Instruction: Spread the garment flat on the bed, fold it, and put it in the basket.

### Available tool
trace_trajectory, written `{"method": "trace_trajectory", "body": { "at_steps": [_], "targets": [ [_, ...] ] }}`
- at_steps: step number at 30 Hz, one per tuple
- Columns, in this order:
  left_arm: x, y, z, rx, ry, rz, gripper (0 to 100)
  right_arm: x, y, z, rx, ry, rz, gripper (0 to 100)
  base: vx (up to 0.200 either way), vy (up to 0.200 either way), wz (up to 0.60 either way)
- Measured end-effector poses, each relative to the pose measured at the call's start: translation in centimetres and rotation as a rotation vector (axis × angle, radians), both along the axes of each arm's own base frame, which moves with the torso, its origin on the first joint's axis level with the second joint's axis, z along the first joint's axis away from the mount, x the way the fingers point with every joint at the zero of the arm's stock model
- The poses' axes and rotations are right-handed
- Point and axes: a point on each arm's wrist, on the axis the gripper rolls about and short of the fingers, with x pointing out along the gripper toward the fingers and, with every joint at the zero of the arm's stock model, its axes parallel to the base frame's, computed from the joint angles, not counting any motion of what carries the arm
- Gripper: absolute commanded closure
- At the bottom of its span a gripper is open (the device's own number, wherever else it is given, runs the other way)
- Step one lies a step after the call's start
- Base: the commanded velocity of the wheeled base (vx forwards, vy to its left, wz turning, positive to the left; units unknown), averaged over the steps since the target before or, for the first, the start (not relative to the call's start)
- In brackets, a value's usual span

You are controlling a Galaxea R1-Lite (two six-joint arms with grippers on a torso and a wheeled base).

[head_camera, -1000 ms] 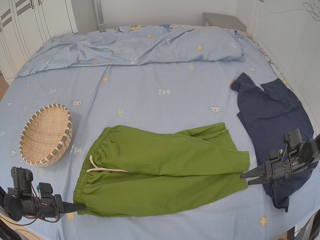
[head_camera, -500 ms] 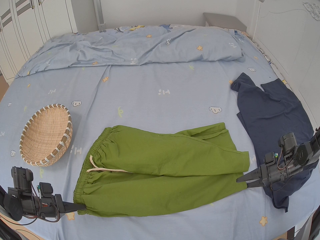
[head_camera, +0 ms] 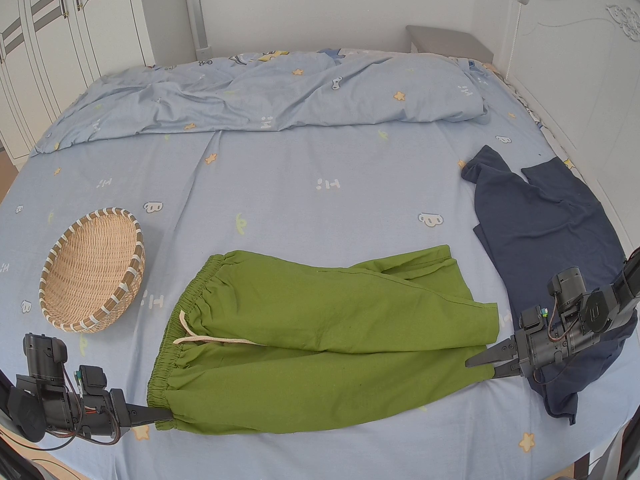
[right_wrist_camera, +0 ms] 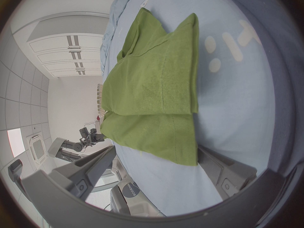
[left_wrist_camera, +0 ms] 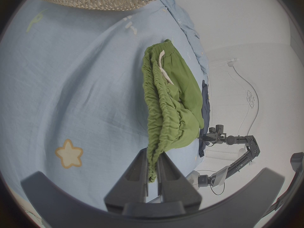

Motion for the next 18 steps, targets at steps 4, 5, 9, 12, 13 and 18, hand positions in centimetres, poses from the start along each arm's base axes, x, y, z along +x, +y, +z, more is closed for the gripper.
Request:
{"method": "trace_trajectory", "body": {
  "at_steps": [4, 5, 9, 12, 13, 18],
  "targets": [
    [0.0, 0.0, 0.0, 0.0, 0.0, 0.002, 100, 0.2, -0.4, -0.2, 0.002, -0.006, -0.017, 0, 0.0, 0.0, 0.0],
    [0.0, 0.0, 0.0, 0.0, 0.001, 0.002, 100, 0.2, -0.6, -0.2, 0.002, -0.007, -0.021, 0, 0.0, 0.0, 0.0],
    [0.0, 0.0, 0.0, 0.0, 0.001, 0.003, 100, 0.4, -1.1, -0.3, 0.003, -0.007, -0.041, 0, 0.0, 0.0, 0.0],
    [0.0, 0.0, 0.0, 0.0, 0.002, 0.002, 100, 0.6, -1.3, -0.3, 0.002, -0.008, -0.049, 0, 0.0, 0.0, 0.0],
    [0.0, 0.0, 0.0, 0.0, 0.001, 0.002, 100, 0.6, -1.3, -0.4, 0.002, -0.008, -0.049, 100, 0.0, 0.0, 0.0],
    [0.0, 0.0, 0.0, 0.0, 0.003, 0.002, 100, 0.8, -1.4, -0.5, -0.014, -0.008, -0.059, 100, 0.0, 0.0, 0.0]
  ]
}}
